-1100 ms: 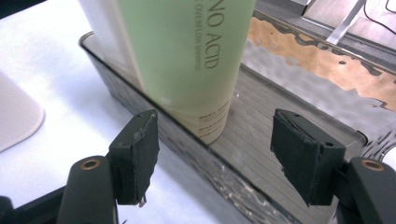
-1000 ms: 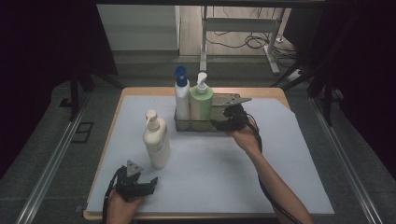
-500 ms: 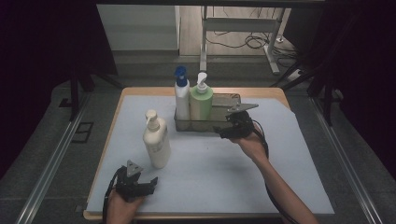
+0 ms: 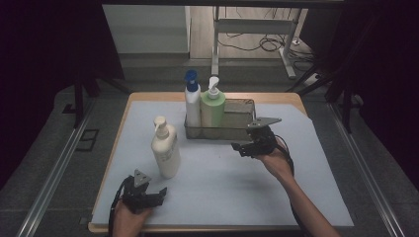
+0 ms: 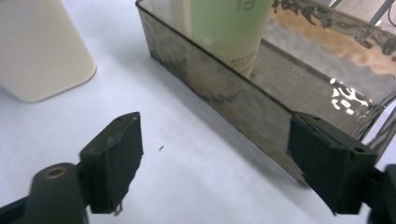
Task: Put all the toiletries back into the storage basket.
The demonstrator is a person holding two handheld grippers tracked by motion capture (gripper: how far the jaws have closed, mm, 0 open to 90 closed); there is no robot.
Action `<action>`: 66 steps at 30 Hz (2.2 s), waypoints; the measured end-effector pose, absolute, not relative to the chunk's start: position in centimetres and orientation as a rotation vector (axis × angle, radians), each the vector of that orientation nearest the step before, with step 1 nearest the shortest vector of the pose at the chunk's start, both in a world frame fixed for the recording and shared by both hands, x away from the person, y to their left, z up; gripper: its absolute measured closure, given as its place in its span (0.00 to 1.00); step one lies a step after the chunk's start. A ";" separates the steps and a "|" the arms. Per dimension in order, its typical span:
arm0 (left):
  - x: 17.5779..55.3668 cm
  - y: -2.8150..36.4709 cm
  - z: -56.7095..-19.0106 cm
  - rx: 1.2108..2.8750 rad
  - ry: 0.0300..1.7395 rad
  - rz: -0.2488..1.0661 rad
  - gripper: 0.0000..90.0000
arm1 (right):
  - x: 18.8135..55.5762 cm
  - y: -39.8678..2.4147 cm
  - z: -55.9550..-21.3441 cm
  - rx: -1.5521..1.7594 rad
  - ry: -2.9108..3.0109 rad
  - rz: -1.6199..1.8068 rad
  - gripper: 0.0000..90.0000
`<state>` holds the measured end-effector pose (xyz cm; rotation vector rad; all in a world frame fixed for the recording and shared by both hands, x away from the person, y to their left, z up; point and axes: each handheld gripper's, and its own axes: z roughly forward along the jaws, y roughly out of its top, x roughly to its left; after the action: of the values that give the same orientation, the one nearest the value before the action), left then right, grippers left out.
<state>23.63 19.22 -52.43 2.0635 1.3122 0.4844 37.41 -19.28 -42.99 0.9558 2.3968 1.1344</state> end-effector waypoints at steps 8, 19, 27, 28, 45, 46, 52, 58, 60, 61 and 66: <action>23.6 19.2 -52.4 2.066 1.313 0.483 0.14 | 36.0 -20.5 -43.0 0.955 2.413 1.125 0.08; 23.7 19.2 -52.4 2.068 1.314 0.479 0.14 | 34.0 -22.4 -43.7 0.956 2.393 1.088 0.00; 23.7 19.2 -52.4 2.062 1.318 0.476 0.14 | 32.5 -24.0 -44.7 0.988 2.362 1.104 0.00; 23.7 19.2 -52.4 2.061 1.319 0.475 0.14 | 32.3 -24.1 -44.8 0.991 2.360 1.105 0.00; 23.7 19.4 -52.2 2.067 1.308 0.471 0.16 | 30.0 -26.2 -48.6 1.031 2.392 1.031 0.00; 23.7 19.5 -52.2 2.065 1.307 0.471 0.17 | 30.0 -26.2 -49.0 1.038 2.399 1.024 0.00; 23.8 19.9 -52.0 2.055 1.314 0.454 0.23 | 29.8 -26.6 -50.8 1.055 2.436 0.978 0.00; 23.9 20.2 -51.8 2.053 1.307 0.438 0.32 | 29.8 -26.7 -52.0 1.078 2.445 0.958 0.00; 23.9 20.3 -51.7 2.045 1.299 0.412 0.38 | 29.8 -26.8 -52.1 1.086 2.444 0.971 0.00; 23.9 20.3 -51.6 2.045 1.299 0.406 0.40 | 29.7 -26.8 -52.2 1.081 2.444 0.971 0.00; 24.2 20.2 -51.5 2.049 1.296 0.401 0.51 | 29.7 -26.8 -52.2 1.079 2.439 0.973 0.00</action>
<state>24.23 20.24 -51.53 2.0492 1.2959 0.4007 29.70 -26.80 -52.23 1.0790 2.4393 0.9733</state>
